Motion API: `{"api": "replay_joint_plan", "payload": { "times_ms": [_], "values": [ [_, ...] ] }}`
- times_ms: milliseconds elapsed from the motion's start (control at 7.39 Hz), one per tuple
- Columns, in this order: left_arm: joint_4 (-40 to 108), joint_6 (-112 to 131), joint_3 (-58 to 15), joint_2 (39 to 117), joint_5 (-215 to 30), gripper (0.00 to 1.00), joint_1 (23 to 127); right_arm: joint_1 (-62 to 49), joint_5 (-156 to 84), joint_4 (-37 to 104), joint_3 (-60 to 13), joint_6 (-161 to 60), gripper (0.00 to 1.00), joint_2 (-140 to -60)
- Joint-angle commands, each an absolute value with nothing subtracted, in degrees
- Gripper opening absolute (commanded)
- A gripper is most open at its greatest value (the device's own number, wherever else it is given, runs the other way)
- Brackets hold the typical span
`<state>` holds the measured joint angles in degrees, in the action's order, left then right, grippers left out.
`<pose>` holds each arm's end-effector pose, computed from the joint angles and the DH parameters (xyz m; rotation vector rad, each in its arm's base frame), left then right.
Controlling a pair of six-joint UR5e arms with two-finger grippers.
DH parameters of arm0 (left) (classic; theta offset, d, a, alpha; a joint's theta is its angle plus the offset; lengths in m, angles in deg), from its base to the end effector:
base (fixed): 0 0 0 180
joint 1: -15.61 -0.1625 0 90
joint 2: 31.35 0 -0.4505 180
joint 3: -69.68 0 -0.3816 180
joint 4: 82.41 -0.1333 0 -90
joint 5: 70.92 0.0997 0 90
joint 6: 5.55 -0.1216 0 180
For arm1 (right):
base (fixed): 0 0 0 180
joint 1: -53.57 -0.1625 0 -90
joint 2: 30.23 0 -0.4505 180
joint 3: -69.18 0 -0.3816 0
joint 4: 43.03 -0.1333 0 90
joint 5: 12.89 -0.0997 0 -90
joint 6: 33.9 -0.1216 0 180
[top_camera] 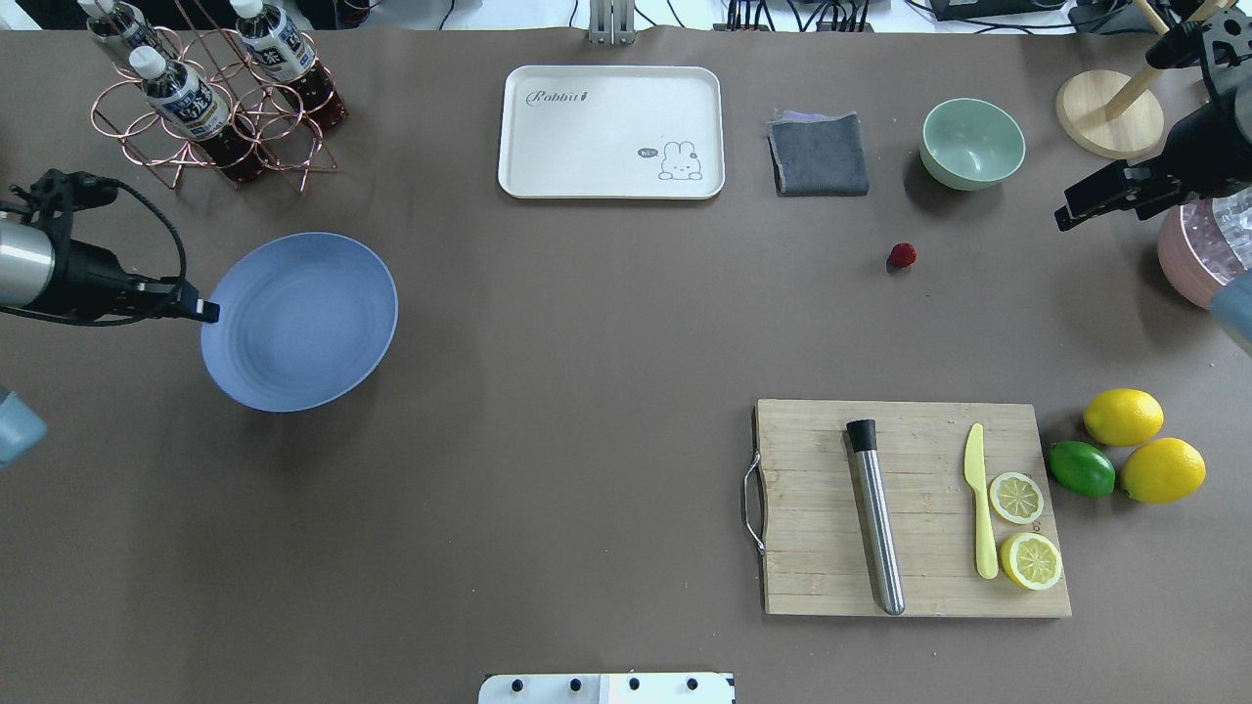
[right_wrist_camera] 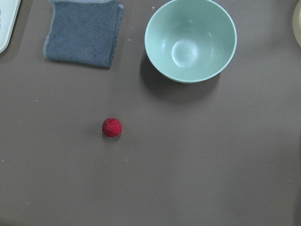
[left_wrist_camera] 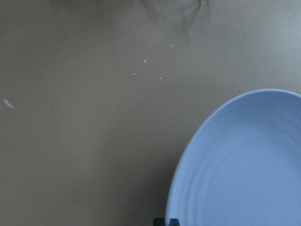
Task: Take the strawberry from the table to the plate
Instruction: 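Push the blue plate inward with the left gripper while the right gripper nears the strawberry, then withdraw the left arm from the blue plate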
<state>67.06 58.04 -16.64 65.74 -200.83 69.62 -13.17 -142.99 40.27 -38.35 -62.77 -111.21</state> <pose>0.2873 -0.4896 0.5406 0.2004 1.1970 -0.0392 -0.1653 -0.5237 0.4600 0.2007 -0.8539 -0.1114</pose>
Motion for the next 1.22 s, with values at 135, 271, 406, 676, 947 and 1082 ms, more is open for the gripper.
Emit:
{"api": "replay_joint_plan", "payload": {
  "times_ms": [135, 271, 406, 676, 947, 1082],
  "values": [
    [58.7, 62.4, -17.3, 75.3, -196.0, 0.00, 64.4, -13.1, -143.0, 40.3, -37.3, -62.7, 1.00, -110.9],
    [55.4, 64.0, -17.4, 78.3, -194.3, 0.00, 62.9, -13.1, -142.9, 40.3, -37.2, -63.0, 1.00, -110.8],
    [52.6, 66.7, -17.3, 82.3, -190.4, 0.00, 58.9, -13.1, -142.9, 40.2, -36.9, -63.1, 1.00, -110.7],
    [45.2, 67.9, -16.9, 89.0, -183.2, 0.00, 52.4, -13.1, -142.8, 40.2, -36.8, -63.0, 1.00, -110.7],
    [44.8, 68.0, -15.8, 90.2, -179.6, 0.00, 50.2, -13.1, -142.8, 40.2, -36.7, -63.0, 1.00, -110.8],
    [44.9, 67.8, -14.9, 90.6, -179.5, 0.00, 50.2, -13.1, -142.8, 40.2, -36.7, -63.0, 1.00, -110.7]
  ]
}}
